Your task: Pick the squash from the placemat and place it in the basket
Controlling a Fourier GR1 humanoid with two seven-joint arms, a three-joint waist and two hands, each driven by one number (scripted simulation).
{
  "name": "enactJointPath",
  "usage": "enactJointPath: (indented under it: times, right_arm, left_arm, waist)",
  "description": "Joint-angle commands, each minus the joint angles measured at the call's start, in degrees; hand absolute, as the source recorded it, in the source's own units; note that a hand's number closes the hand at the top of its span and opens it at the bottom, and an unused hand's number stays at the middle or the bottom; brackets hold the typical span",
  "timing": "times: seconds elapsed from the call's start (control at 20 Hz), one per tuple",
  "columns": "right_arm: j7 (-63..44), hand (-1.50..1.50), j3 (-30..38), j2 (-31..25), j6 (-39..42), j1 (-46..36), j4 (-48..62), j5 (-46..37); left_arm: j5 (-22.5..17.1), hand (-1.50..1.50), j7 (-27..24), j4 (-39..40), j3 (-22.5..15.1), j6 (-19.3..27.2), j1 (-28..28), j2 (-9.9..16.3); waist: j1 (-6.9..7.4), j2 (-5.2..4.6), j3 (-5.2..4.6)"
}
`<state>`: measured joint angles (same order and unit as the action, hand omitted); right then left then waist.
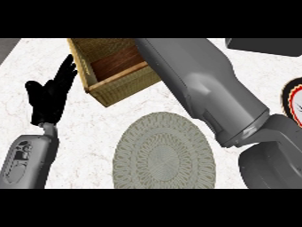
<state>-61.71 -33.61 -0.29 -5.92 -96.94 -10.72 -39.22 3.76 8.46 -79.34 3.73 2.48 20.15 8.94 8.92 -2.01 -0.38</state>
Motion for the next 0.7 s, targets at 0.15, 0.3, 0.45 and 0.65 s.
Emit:
enactJointPath:
  times: [0.15,0.3,0.45,0.65]
  right_arm:
    - [-5.9,1.5,-2.2,0.3,1.3,2.6,-0.6,-0.1]
    - [-5.3,1.5,-2.5,0.3,2.1,3.8,-1.1,0.5]
    - [-6.2,1.5,-2.5,0.3,3.3,4.2,-2.2,1.6]
    - [-6.1,1.5,-1.9,0.3,4.1,5.7,-2.3,3.6]
  left_arm:
    - [-0.4,0.0,1.2,-0.6,-0.2,-0.9,0.8,0.4]
    - [-0.5,0.0,0.8,-1.1,0.4,-0.6,0.2,0.7]
    - [0.1,0.0,1.5,-0.1,0.5,-1.0,0.6,1.7]
    - [0.4,0.0,1.5,-1.3,-1.0,0.7,0.2,-1.3]
  waist:
    - [0.61,-0.35,0.0]
    - [-0.12,-0.1,0.06]
    - [0.06,-0.07,0.07]
    - [0.47,-0.12,0.06]
